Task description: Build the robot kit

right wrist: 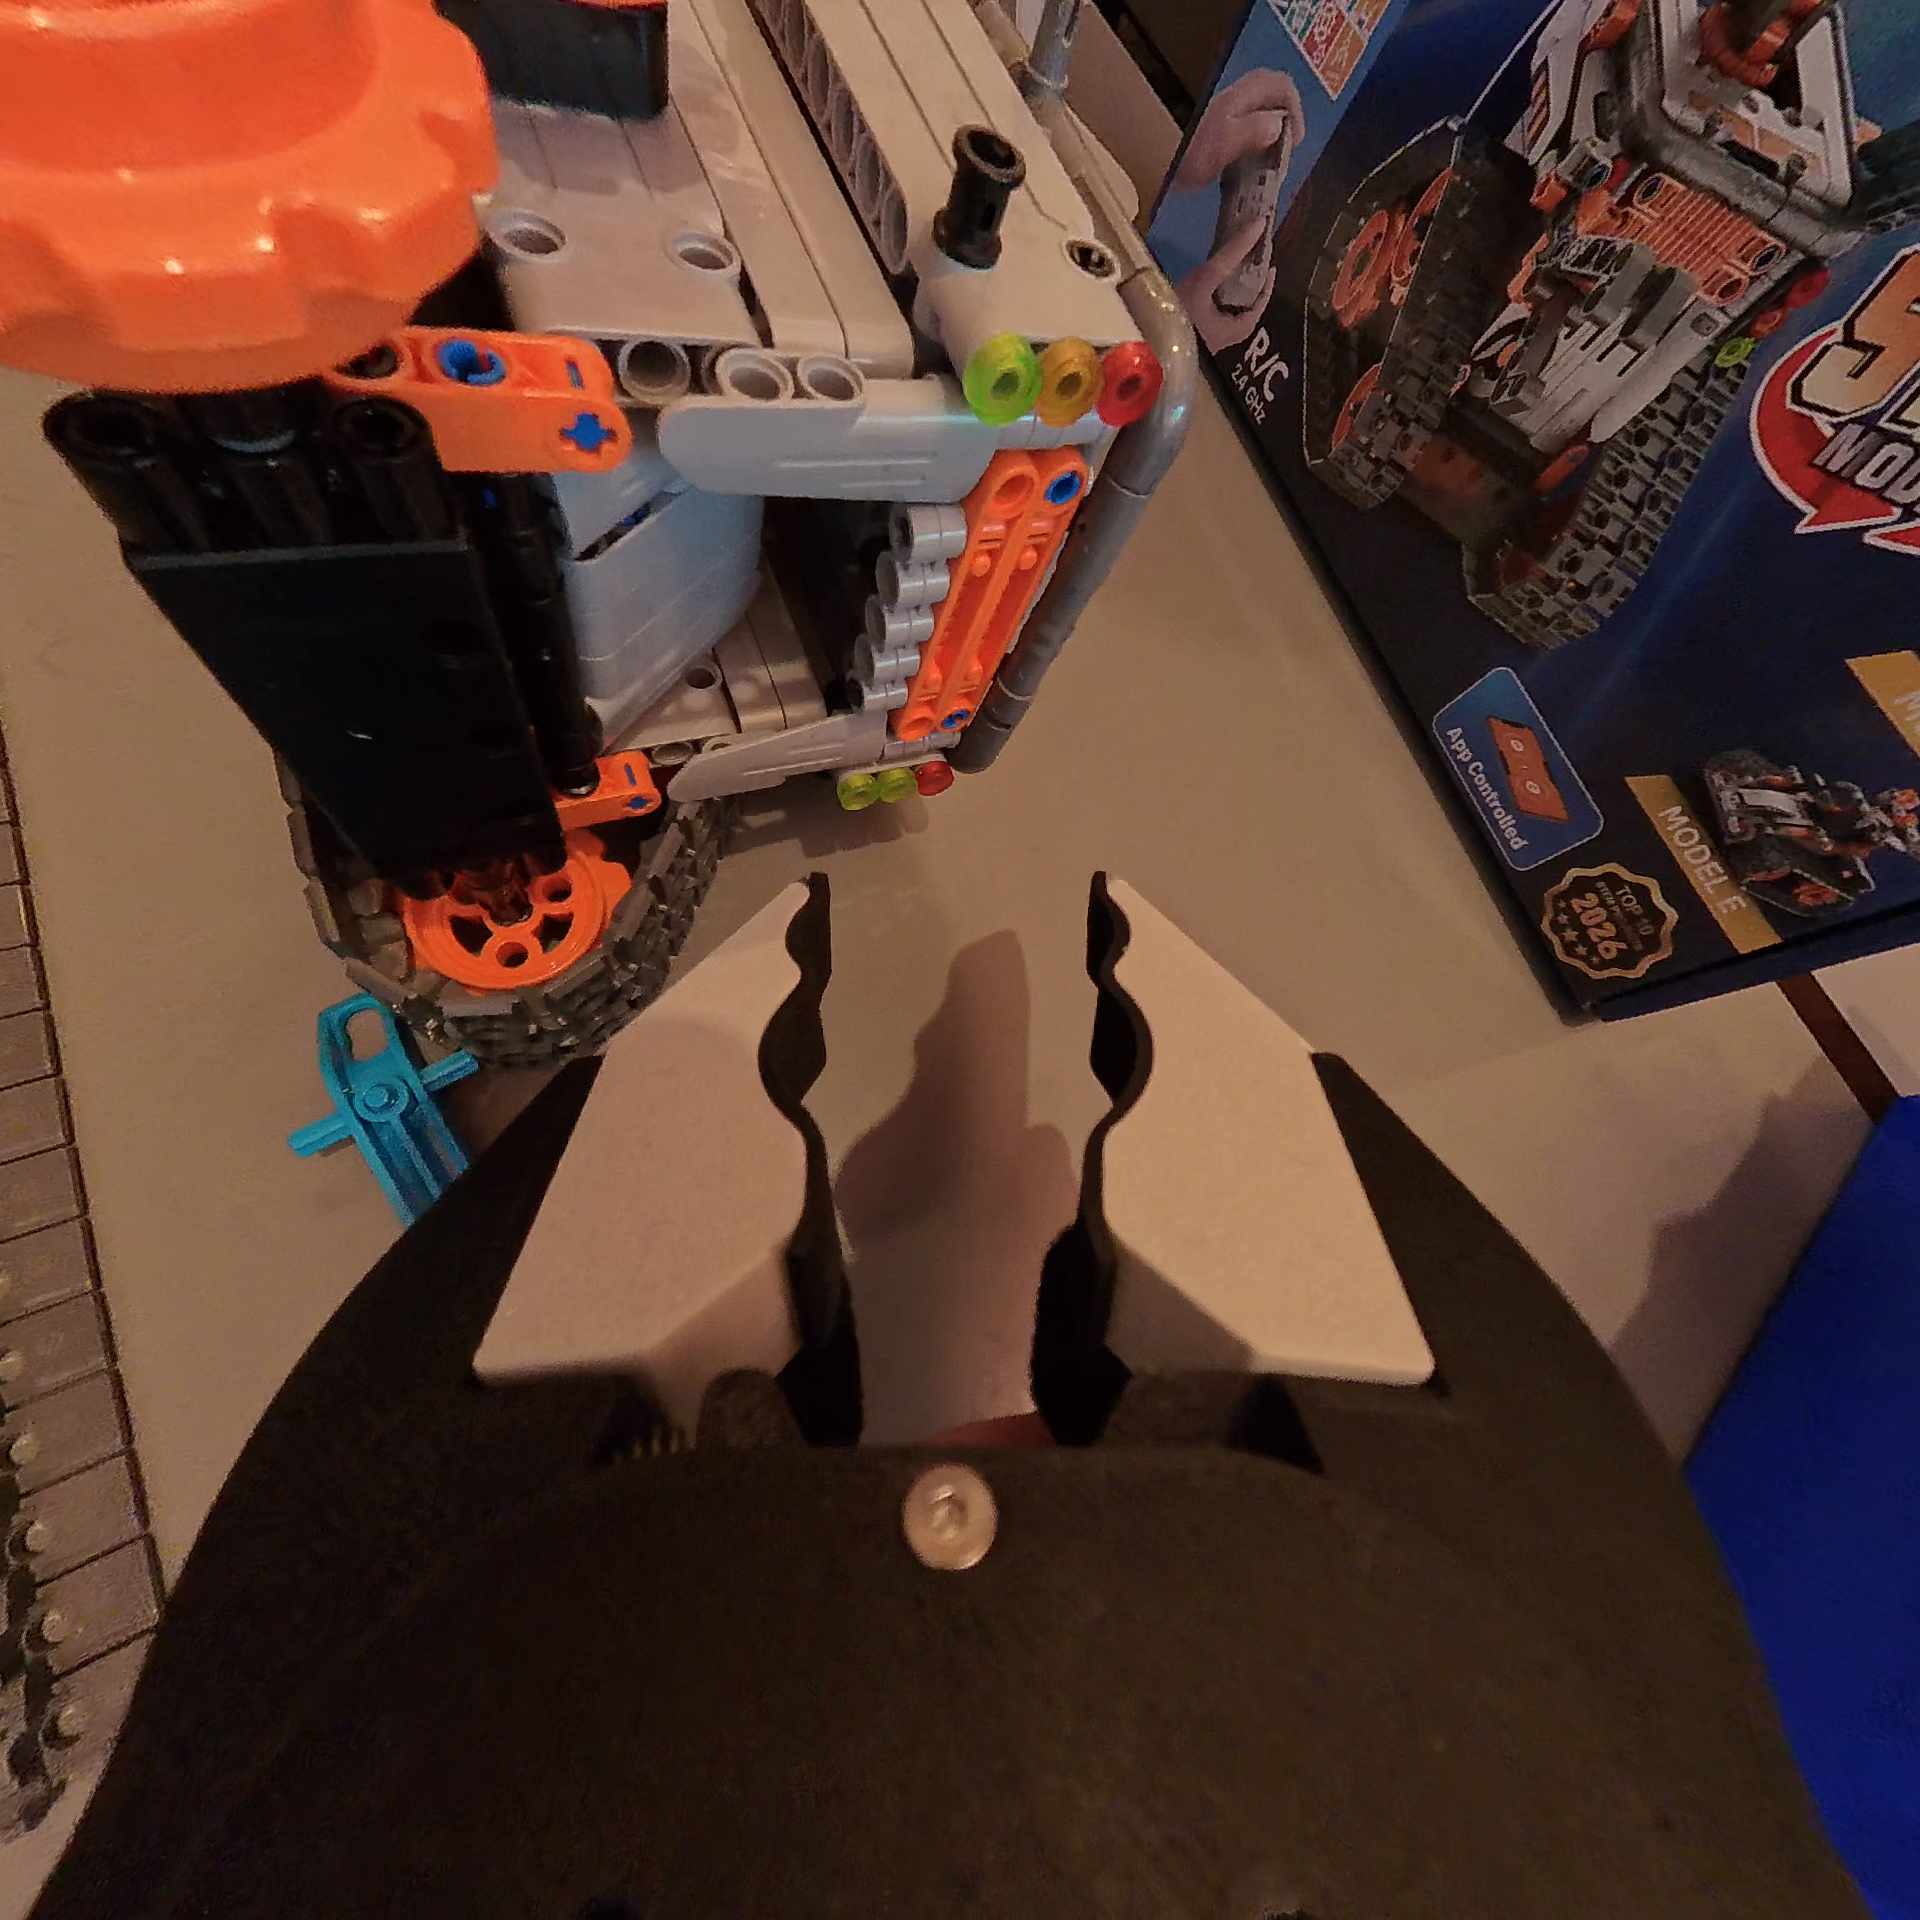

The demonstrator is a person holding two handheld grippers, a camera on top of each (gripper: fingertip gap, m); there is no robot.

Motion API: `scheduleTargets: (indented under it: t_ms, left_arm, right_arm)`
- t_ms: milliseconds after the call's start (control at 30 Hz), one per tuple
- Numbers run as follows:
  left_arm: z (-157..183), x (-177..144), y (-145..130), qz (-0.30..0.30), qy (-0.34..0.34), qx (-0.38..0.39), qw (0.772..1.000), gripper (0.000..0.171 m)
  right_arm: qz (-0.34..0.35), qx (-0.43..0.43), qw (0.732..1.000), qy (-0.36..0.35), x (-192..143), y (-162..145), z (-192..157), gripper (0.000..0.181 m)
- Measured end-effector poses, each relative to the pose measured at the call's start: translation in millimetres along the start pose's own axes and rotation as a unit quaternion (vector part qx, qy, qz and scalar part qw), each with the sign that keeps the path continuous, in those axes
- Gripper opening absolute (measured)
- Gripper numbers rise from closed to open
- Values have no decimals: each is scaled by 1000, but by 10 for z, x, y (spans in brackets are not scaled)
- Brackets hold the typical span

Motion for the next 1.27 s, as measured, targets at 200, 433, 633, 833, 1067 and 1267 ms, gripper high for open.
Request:
scheduleTargets:
  t_ms: [200,433,633,833,1067,1267]
  left_arm:
    - [-37,64,81,12,11,9,1000,28]
    - [-124,42,109,26,39,13,999,31]
    - [-131,-46,115,52,68,14,996,31]
    - [-117,-49,132,88,87,7,992,31]
    - [-167,113,224,119,139,12,983,29]
    - [-213,168,265,143,194,25,970,28]
  right_arm:
    - [6,-8,1000,-8,-47,35,-3,48]
    - [3,-6,1000,-15,-65,9,27,48]
    - [0,-5,1000,-21,-64,-20,47,48]
    - [-3,-9,1000,-29,-60,-32,53,48]
    - [1,-7,999,-40,-68,-55,80,48]
    - [0,-12,999,-44,-61,-60,78,48]
Point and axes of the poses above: each gripper's, where its closed fingertips meet, x out along the fingers, y out of its top, z = x × y across the jaws, the point moved 9 cm from there along -x, back along the fingers, and after that the axes turned 1 degree about -x, right-handed, at the moved point
